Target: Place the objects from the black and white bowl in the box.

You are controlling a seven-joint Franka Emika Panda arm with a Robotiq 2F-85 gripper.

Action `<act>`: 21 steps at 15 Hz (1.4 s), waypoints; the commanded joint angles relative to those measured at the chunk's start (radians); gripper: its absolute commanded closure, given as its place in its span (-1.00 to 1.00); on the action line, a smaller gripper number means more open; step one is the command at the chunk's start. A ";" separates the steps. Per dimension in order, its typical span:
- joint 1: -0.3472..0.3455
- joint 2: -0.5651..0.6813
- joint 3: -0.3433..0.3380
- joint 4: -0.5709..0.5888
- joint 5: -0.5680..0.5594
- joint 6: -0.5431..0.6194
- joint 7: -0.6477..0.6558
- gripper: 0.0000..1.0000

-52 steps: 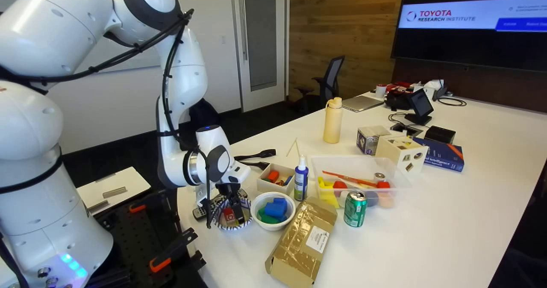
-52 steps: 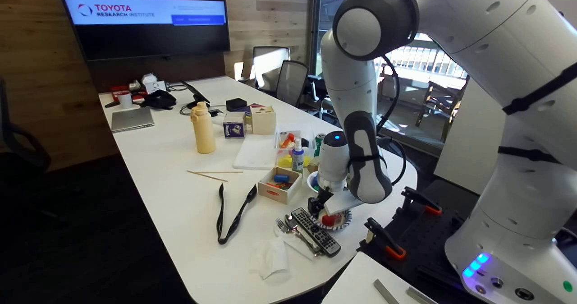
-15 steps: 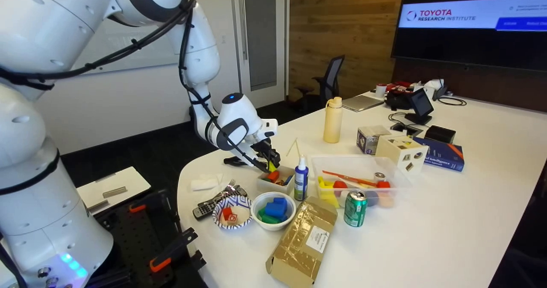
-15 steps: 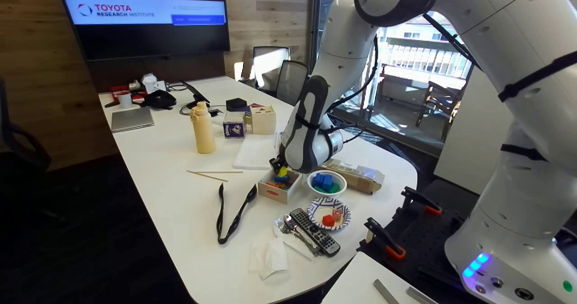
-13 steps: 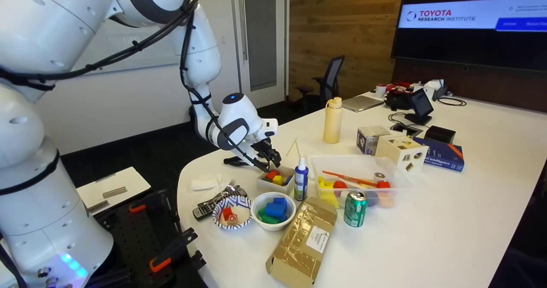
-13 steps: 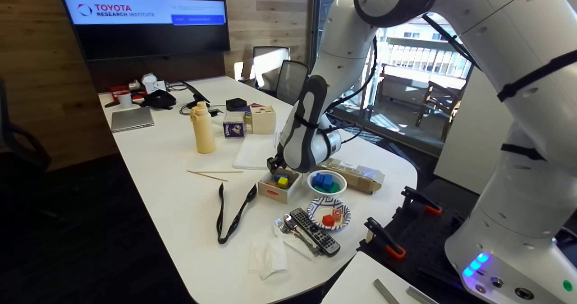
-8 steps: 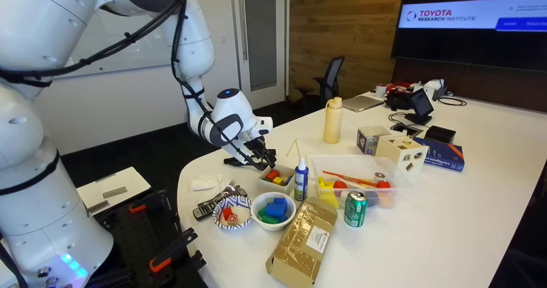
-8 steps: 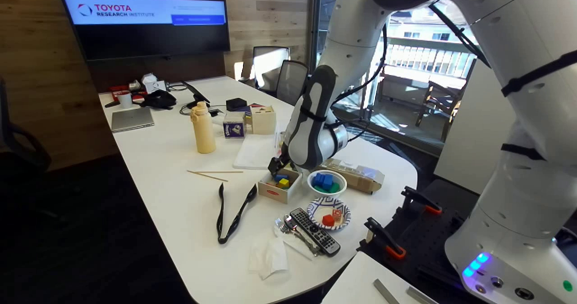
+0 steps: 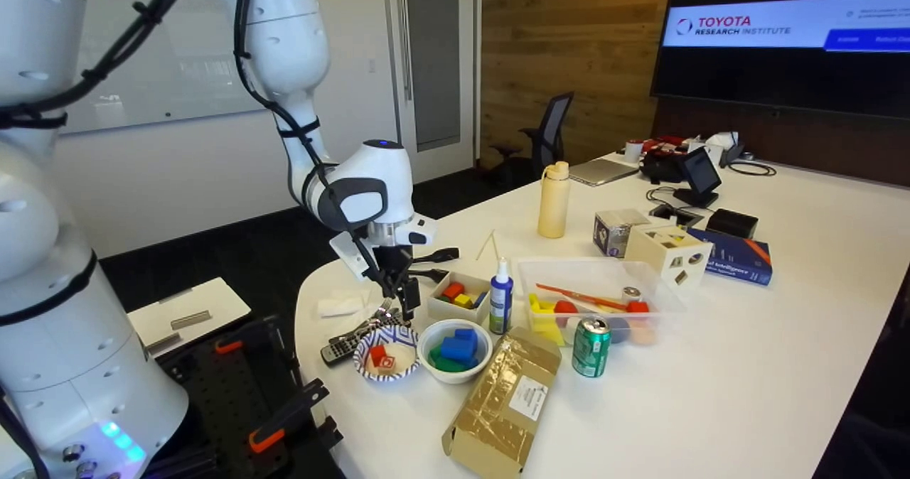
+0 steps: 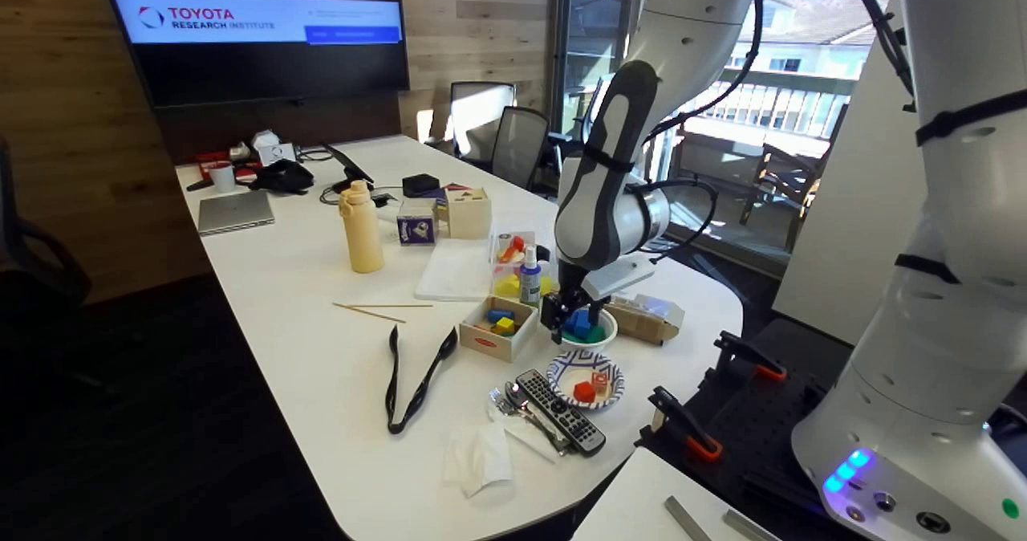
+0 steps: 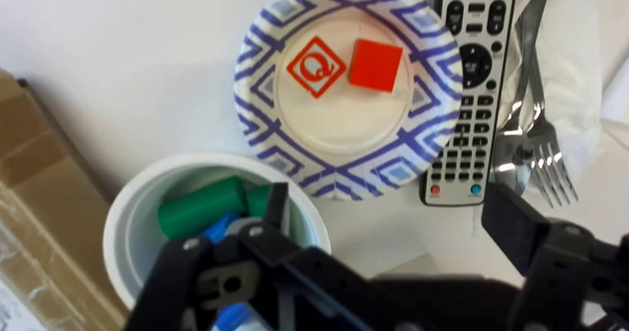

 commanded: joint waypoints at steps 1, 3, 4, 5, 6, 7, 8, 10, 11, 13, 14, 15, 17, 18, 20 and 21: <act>-0.104 0.016 0.119 0.004 0.025 -0.060 0.002 -1.00; -0.143 0.040 0.170 0.017 0.042 -0.058 0.000 -1.00; -0.151 0.054 0.183 0.023 0.046 -0.058 0.004 -1.00; -0.162 0.067 0.195 0.026 0.052 -0.059 0.005 -1.00; -0.165 0.077 0.196 0.026 0.055 -0.058 0.012 -1.00; -0.162 0.088 0.190 0.022 0.058 -0.054 0.022 -1.00; -0.167 0.101 0.190 0.019 0.064 -0.046 0.025 -1.00; -0.185 0.134 0.200 0.018 0.083 -0.029 0.032 -1.00; -0.190 0.148 0.202 0.019 0.090 -0.020 0.038 -1.00; -0.210 0.171 0.213 0.021 0.104 -0.004 0.039 -1.00; -0.219 0.179 0.219 0.021 0.113 0.004 0.043 -1.00; -0.226 0.188 0.222 0.022 0.121 0.013 0.047 -1.00; -0.220 0.201 0.209 0.017 0.134 0.041 0.070 -1.00; -0.225 0.207 0.210 0.013 0.142 0.058 0.087 -1.00; -0.226 0.221 0.207 0.009 0.154 0.098 0.121 -1.00; -0.230 0.228 0.210 0.006 0.162 0.122 0.136 -1.00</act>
